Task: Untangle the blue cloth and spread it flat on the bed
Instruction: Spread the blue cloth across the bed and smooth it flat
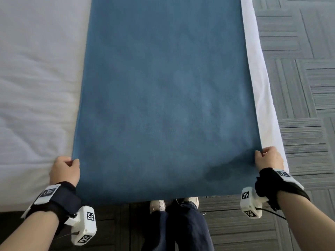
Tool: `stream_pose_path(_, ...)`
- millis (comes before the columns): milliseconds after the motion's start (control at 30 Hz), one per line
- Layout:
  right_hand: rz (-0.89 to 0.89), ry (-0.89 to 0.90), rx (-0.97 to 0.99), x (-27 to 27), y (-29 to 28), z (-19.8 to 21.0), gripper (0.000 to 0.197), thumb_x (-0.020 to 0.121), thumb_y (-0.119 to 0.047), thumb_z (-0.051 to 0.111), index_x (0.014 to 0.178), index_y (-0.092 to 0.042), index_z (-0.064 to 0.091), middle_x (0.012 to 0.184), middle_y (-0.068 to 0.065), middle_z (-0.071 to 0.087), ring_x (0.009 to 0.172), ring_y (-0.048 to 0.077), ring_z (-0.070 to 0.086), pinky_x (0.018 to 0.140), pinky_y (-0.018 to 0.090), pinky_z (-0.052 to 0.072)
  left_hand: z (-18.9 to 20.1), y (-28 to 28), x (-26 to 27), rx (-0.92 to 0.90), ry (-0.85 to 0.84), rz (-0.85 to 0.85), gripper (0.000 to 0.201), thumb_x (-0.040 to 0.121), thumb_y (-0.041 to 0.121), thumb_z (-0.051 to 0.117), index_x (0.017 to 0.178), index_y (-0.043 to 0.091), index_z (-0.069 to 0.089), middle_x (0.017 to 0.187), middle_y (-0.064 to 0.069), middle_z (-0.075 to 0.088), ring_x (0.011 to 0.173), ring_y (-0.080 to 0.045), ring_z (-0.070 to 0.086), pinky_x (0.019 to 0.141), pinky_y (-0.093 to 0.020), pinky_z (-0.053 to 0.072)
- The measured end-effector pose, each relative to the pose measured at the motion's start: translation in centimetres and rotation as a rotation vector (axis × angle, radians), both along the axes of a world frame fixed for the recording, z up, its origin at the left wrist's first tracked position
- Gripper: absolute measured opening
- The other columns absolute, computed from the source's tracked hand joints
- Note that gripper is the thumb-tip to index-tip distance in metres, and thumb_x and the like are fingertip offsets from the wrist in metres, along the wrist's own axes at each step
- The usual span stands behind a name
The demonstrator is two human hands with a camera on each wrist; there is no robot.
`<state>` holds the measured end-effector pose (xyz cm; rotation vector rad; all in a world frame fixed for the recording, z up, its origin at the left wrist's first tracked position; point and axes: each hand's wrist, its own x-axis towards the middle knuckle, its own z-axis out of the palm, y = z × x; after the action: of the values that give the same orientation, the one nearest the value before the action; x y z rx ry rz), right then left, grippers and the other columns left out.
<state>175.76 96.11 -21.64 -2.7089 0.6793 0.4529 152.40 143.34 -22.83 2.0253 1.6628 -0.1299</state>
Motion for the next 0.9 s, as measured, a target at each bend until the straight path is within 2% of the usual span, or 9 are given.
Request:
stream_pose_path(100,0.112,-0.168,-0.060,1.8,3.0,1.1,0.039,0.083,-0.016,0.060,0.118,-0.001,0.051,0.126,0.025,0.048,0.119,0.041,0.042,0.095,0.048,0.037,1.3,-0.1,2.6,0.132,0.035,-0.068,0.035,0.079,0.011,0.062,0.112,0.001,0.057,0.122,-0.028,0.054,0.114,-0.045,0.050,0.094,-0.055,0.042)
stream_pose_path(200,0.378,-0.242,-0.021,3.6,7.2,1.7,0.050,0.084,-0.017,0.060,0.131,-0.008,0.046,0.139,0.016,0.043,0.130,0.035,0.036,0.104,0.046,0.031,2.2,-1.1,6.6,0.199,-0.011,-0.340,0.055,0.081,0.010,0.062,0.133,0.003,0.044,0.140,-0.025,0.041,0.126,-0.044,0.039,0.100,-0.055,0.034)
stream_pose_path(300,0.638,-0.198,-0.014,6.1,11.9,1.3,0.057,0.088,-0.021,0.054,0.141,-0.016,0.035,0.151,0.010,0.031,0.141,0.030,0.023,0.111,0.045,0.023,2.5,-2.7,12.4,0.225,-0.115,-0.645,0.058,0.085,0.007,0.055,0.140,0.004,0.036,0.148,-0.019,0.038,0.135,-0.036,0.037,0.106,-0.049,0.030)
stream_pose_path(400,0.875,-0.156,-0.049,8.8,16.7,0.0,0.060,0.091,-0.027,0.047,0.146,-0.025,0.023,0.157,0.009,0.018,0.145,0.034,0.012,0.112,0.048,0.020,2.2,-4.7,18.7,0.253,-0.177,-0.924,0.059,0.086,0.009,0.053,0.142,0.009,0.035,0.151,-0.011,0.035,0.137,-0.030,0.037,0.109,-0.048,0.029)
stream_pose_path(467,1.033,-0.138,-0.062,10.3,19.7,-0.9,0.062,0.092,-0.031,0.046,0.147,-0.029,0.018,0.159,0.007,0.011,0.146,0.034,0.007,0.113,0.052,0.018,1.7,-6.1,22.4,0.278,-0.141,-1.088,0.060,0.089,0.018,0.050,0.145,0.017,0.030,0.155,-0.005,0.028,0.140,-0.026,0.031,0.111,-0.049,0.026)
stream_pose_path(567,1.182,-0.075,-0.086,11.9,22.5,-2.2,0.061,0.093,-0.035,0.044,0.146,-0.036,0.014,0.160,0.001,0.004,0.146,0.033,0.002,0.108,0.061,0.019,0.3,-7.4,26.5,0.277,0.022,-1.241,0.057,0.094,0.032,0.041,0.148,0.029,0.021,0.160,0.003,0.012,0.146,-0.021,0.016,0.114,-0.055,0.018)
stream_pose_path(700,1.226,-0.055,-0.134,14.2,21.1,-2.9,0.060,0.091,-0.048,0.042,0.144,-0.045,0.013,0.159,-0.005,0.005,0.144,0.038,0.004,0.103,0.066,0.022,-1.1,-4.8,27.8,0.241,0.179,-1.183,0.055,0.094,0.044,0.036,0.145,0.043,0.014,0.160,0.011,0.004,0.147,-0.020,0.007,0.108,-0.062,0.022)
stream_pose_path(800,1.068,-0.030,-0.202,17.1,16.8,-2.5,0.062,0.089,-0.055,0.041,0.143,-0.046,0.013,0.159,-0.005,0.005,0.144,0.040,0.005,0.101,0.068,0.025,-0.7,-1.0,25.9,0.220,0.287,-0.988,0.057,0.093,0.051,0.033,0.145,0.044,0.011,0.160,0.012,0.002,0.146,-0.021,0.008,0.106,-0.061,0.028)
stream_pose_path(900,0.874,0.035,-0.240,19.3,13.1,-2.0,0.064,0.088,-0.057,0.039,0.144,-0.042,0.012,0.159,-0.002,0.004,0.143,0.041,0.004,0.101,0.069,0.024,0.4,2.2,24.0,0.150,0.433,-0.771,0.060,0.093,0.054,0.031,0.147,0.040,0.009,0.160,0.008,0.000,0.146,-0.025,0.008,0.108,-0.057,0.025)
